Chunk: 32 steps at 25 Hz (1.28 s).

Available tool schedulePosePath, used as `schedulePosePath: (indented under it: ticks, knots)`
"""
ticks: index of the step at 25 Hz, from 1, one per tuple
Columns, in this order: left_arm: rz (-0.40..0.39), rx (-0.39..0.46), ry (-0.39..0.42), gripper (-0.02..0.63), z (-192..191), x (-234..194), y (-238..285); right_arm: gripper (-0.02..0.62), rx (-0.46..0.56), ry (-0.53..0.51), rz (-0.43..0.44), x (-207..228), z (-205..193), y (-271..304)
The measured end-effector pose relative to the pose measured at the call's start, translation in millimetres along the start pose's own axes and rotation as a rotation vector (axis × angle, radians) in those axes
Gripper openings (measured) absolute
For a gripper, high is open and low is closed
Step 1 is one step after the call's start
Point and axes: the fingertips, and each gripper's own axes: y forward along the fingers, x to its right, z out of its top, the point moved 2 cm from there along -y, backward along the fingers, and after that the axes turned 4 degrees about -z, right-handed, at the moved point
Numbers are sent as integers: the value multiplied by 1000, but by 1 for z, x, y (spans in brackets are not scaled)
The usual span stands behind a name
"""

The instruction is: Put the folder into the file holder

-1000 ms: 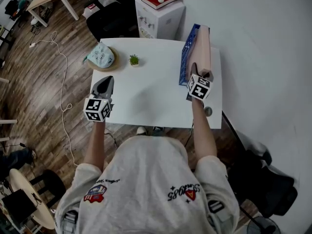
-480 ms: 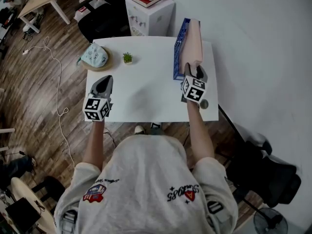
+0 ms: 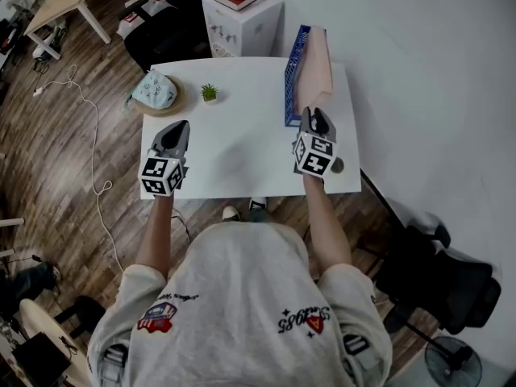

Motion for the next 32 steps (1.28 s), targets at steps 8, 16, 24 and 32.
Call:
schedulePosePath:
  ticks: [8, 16, 24, 32]
  knots:
    - [8, 25, 9, 6, 13, -6, -3, 6, 37, -28, 75, -34, 13, -5]
    - [28, 57, 16, 6, 28, -11, -3, 3, 99, -48, 199, -75, 41, -12]
    - [40, 89, 21, 6, 44, -17, 3, -7, 165, -69, 333, -105, 69, -22]
    - [36, 97, 28, 6, 50, -17, 10, -8, 192, -114, 398, -120, 74, -24]
